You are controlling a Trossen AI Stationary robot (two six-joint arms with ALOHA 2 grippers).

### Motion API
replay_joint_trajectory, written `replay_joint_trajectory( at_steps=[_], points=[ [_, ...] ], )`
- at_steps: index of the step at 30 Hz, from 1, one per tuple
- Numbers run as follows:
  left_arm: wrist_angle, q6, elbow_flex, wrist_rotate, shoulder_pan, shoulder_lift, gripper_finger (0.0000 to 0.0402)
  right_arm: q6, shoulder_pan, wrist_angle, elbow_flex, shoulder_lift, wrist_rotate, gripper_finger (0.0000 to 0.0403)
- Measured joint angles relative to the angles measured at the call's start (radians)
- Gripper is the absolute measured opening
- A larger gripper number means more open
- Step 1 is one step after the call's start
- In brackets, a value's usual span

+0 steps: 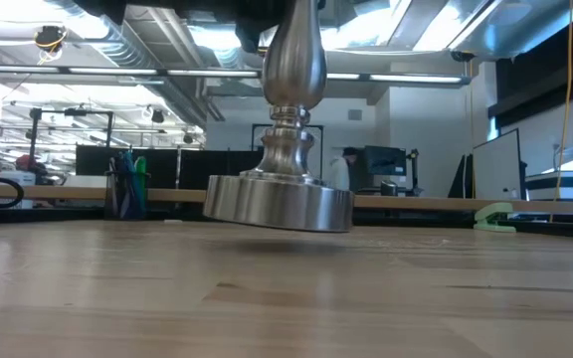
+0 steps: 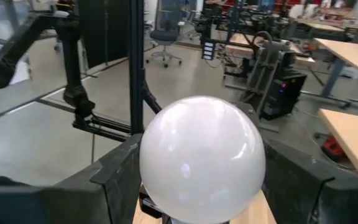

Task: Screw lightbulb
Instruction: Insert the lightbulb into the silver lamp

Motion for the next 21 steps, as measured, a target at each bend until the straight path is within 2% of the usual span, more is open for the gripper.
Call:
replay_joint_trajectory(
  at_steps=[3,9,18,21],
  points=[
    [-0.007,-0.002,0.000,-0.004,0.000,0.000,0.0124,0.014,0.021,0.015,-0.022,0.000,0.075,0.0267],
    [-0.052,-0.016,0.000,-0.084,0.000,0.000,0.0124,0.061,0.030,0.066,-0.063,0.002,0.212,0.0268],
    [-0.068,-0.035,0.000,-0.235,-0.007,0.000,0.0124,0.069,0.108,0.076,-0.062,0.031,0.529,0.0267],
    [-0.064,-0.046,0.000,-0.264,-0.007,0.004,0.0124,0.104,0.113,0.090,-0.061,0.048,0.603,0.0266]
  ],
)
